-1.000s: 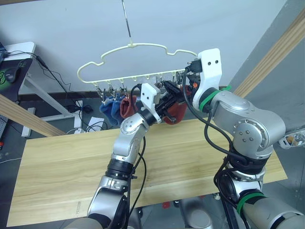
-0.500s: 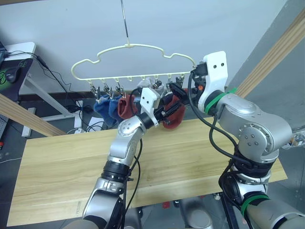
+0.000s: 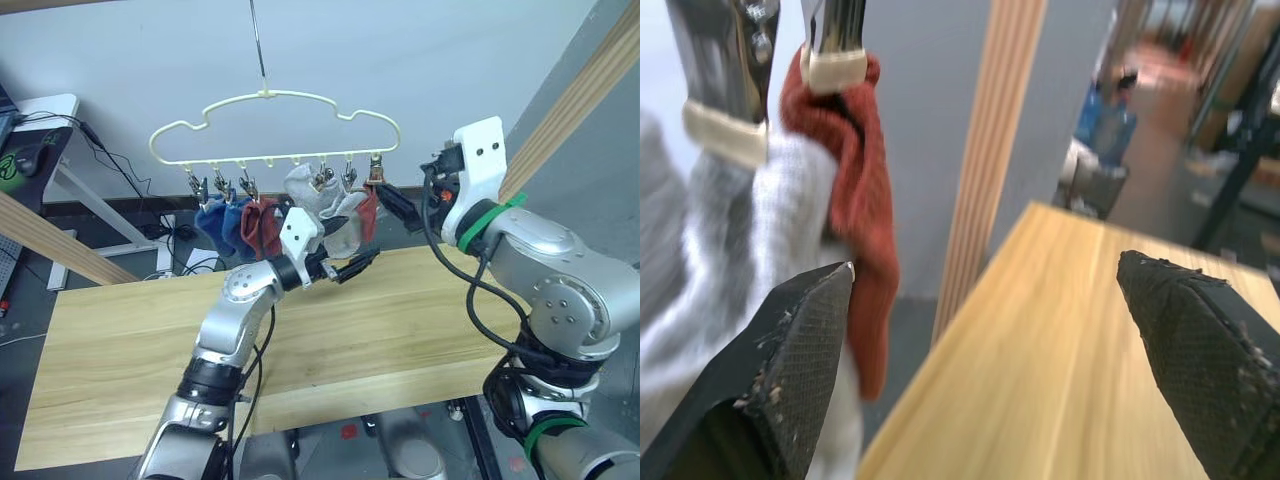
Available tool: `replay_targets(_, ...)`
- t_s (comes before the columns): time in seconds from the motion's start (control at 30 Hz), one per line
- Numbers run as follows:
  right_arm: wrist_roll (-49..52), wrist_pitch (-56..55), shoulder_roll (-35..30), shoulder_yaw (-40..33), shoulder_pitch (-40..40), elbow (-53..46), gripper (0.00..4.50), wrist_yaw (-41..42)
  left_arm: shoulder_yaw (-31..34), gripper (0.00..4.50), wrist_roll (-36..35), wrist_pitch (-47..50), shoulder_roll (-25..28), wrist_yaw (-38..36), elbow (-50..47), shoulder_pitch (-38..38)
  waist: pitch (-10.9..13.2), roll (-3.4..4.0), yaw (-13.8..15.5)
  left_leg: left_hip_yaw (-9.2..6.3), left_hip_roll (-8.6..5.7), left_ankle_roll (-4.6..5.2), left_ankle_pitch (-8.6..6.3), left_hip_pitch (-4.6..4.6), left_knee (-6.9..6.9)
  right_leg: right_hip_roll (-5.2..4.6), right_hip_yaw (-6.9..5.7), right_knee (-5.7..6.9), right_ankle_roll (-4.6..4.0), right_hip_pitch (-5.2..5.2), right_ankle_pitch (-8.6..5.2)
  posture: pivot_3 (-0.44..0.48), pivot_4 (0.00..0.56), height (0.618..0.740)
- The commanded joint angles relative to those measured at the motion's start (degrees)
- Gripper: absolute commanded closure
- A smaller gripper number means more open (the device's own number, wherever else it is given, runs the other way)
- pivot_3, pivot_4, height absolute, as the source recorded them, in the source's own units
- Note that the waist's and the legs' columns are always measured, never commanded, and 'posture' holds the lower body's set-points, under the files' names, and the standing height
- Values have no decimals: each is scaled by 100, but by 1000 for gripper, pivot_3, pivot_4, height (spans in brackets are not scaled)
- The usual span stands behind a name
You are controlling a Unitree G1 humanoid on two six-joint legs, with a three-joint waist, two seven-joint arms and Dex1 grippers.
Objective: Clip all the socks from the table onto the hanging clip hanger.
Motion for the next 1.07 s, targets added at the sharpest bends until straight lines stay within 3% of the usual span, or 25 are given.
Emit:
replay_targets(0.03, 264, -252, -555, 24, 270, -524, 0, 474, 129, 16, -162, 428, 525, -136, -1059, 522, 0, 1, 4, 0, 1, 0, 0, -1, 0, 0, -1, -1, 0, 0, 0, -246, 288, 740)
replay_targets(0.27, 205, -1461, -1879, 14, 1144, -532, 0, 1438, 993, 16, 51, 1048, 1721, 198, -2294, 1868, -16, -16, 25, -1, 0, 0, -1, 3, -1, -4, 3, -6, 23, 0, -14, -197, 256, 740)
replay_targets(0.57, 574, -2753, -3285, -495, 2126, 191, 0, 3292, 2759, 16, -58, 813, 2707, -125, -1721, 2662, -121, -51, 181, 11, -4, 0, 0, 23, 1, -2, -8, -2, 26, 5, -16, -129, 216, 740)
replay_targets(0.8, 571, -3479, -3866, -784, 2498, 800, 0, 4012, 3176, 16, -155, 1003, 2869, -190, -1449, 2755, -278, -98, 259, 20, -6, 2, -2, 22, 0, -5, -8, -7, 14, 5, -9, -117, 170, 740)
replay_targets(1.07, 481, -4004, -3987, -608, 2329, 1332, 0, 4177, 3433, 16, -325, 1253, 2710, -15, -1552, 2981, -441, -116, 268, 26, -3, 1, -1, 34, 1, -2, -7, 0, 12, 11, -8, -87, 152, 740)
